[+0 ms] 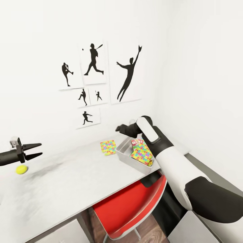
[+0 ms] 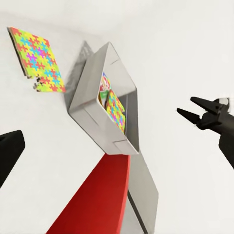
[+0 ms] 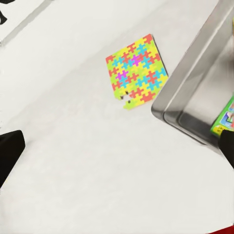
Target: Put all the toys in the child's room - the three board games (two on the bed and one on the table), the two jigsaw puzzles on the table, and the tennis ball on the table - inside the toy box on the table in the child's room.
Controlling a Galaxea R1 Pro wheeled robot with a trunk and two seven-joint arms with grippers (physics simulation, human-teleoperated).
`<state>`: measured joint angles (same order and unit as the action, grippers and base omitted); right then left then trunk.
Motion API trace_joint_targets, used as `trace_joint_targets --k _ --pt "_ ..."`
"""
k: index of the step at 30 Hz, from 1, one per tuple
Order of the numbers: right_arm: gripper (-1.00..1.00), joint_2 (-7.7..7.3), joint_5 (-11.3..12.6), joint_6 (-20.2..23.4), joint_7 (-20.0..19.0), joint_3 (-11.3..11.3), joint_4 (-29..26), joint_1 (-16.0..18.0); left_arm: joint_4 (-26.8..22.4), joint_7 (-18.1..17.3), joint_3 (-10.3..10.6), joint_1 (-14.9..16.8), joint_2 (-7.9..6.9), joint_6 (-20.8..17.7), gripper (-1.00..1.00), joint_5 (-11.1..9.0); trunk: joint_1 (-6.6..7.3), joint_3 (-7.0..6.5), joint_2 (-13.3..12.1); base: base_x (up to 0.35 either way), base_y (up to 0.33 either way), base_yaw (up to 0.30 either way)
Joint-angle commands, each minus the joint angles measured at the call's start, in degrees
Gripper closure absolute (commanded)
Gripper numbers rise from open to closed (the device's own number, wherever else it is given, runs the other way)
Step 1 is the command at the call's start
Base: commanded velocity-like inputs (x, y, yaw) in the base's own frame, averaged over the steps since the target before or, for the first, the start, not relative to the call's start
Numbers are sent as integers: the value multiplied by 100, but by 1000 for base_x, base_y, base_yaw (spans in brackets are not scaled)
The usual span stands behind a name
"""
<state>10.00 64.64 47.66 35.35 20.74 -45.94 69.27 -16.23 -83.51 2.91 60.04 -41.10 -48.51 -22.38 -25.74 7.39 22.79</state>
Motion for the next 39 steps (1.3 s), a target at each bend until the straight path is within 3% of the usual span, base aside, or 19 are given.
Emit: trace_joint_targets --k 1,25,39 --pt "-100 0 55 -3 59 45 -55 7 36 -25 28 7 -10 -13 -100 -21 -4 13 13 -5 3 30" --pt "-100 0 57 -42 51 116 -161 7 119 -11 39 7 -107 95 -100 -15 -4 10 13 -1 0 99" --pt "-100 0 54 -46 42 123 -152 2 120 -9 51 7 -109 105 -100 -4 -4 -88 13 0 0 154"
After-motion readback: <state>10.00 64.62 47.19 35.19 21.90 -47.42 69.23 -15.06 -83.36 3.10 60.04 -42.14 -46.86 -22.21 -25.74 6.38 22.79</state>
